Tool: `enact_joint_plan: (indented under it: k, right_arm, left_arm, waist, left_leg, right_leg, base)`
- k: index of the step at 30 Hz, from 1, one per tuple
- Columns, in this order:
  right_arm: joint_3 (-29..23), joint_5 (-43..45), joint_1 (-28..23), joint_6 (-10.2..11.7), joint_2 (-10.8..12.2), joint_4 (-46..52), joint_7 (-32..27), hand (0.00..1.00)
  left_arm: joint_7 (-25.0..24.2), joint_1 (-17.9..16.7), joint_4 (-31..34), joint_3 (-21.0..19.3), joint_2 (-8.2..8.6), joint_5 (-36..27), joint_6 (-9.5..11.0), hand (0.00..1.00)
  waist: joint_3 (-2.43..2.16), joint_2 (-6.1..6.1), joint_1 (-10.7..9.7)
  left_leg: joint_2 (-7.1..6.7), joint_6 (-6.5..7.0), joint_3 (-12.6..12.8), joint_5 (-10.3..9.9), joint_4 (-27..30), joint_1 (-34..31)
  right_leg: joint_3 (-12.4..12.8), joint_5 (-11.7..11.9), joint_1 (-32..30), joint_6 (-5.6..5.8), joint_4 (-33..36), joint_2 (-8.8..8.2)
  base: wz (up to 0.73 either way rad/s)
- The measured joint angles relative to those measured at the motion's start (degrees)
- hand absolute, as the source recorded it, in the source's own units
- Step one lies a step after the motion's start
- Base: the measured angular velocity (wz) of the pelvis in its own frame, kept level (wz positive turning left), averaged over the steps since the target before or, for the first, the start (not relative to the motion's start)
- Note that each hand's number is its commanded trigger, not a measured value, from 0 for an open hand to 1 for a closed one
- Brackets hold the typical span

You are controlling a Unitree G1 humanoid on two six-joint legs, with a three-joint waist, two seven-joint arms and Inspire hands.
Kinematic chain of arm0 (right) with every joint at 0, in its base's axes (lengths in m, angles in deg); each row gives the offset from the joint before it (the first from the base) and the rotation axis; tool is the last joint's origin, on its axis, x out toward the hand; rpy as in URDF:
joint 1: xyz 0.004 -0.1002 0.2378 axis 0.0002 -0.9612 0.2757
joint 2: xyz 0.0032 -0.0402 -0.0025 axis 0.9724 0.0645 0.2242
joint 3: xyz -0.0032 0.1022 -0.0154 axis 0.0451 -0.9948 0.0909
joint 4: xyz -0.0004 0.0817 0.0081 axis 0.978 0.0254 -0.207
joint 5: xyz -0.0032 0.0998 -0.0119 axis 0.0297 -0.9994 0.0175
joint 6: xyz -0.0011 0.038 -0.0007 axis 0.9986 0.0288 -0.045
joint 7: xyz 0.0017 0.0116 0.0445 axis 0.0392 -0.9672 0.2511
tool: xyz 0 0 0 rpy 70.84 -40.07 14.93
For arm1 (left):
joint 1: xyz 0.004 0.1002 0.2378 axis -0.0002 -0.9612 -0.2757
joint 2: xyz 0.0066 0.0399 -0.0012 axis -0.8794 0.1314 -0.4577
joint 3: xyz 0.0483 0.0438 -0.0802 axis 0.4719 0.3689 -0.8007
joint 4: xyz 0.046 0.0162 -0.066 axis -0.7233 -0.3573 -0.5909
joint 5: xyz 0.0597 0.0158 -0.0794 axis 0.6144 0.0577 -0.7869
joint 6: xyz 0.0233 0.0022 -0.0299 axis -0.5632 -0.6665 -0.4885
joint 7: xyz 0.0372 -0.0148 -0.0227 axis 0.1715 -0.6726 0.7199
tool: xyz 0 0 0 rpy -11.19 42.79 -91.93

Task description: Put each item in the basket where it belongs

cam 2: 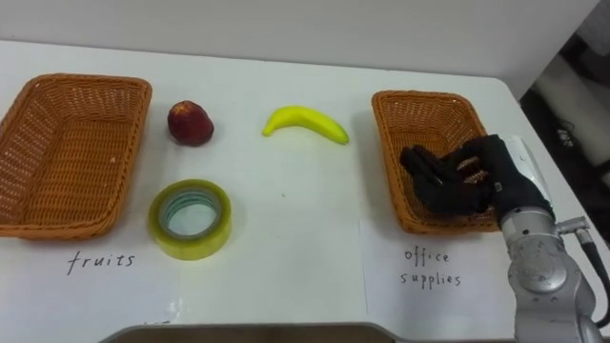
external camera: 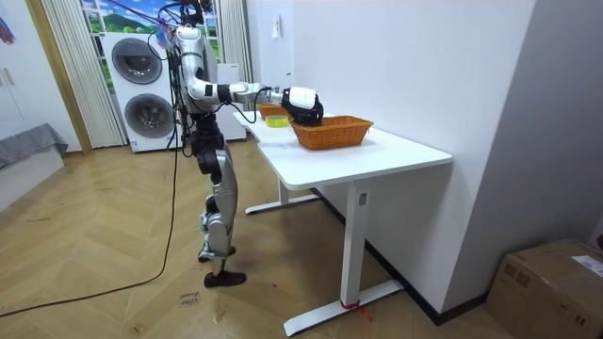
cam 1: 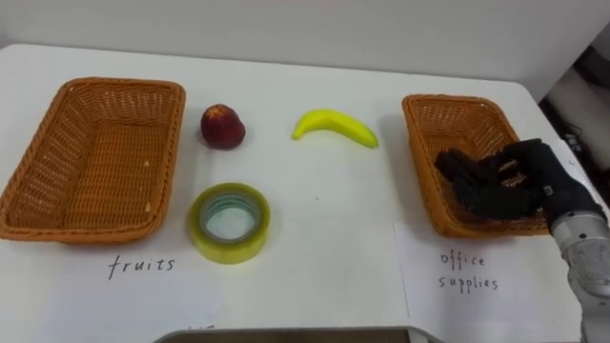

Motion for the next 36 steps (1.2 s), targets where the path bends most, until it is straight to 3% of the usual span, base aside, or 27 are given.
enact_joint_plan:
  k: [29, 36]
  right_arm:
    - [-0.05, 0.00, 0.32, 1.13, 0.00, 0.12, -1.29, 0.00]
    - [-0.25, -0.07, 3.15, 1.15, 0.00, 4.27, -4.07, 0.00]
  left_arm:
    - [0.08, 0.04, 0.45, 0.37, -0.33, 0.04, 0.21, 0.00]
    - [0.06, 0.92, 0.48, -0.82, -0.52, 2.37, 0.07, 0.00]
  waist:
    - [0.12, -0.07, -0.16]
    - [0.10, -0.08, -0.37]
  left_leg:
    - [-0.06, 0.00, -0.03, 0.00, -0.18, -0.05]
    - [-0.07, 0.00, -0.39, 0.00, 0.00, -0.48]
  right_leg:
    - [0.07, -0.07, 0.02, 0.08, -0.17, 0.01]
    - [0.16, -0.08, -0.32, 0.07, -0.15, 0.08]
  base:
    - [0.00]
    - [0.00]
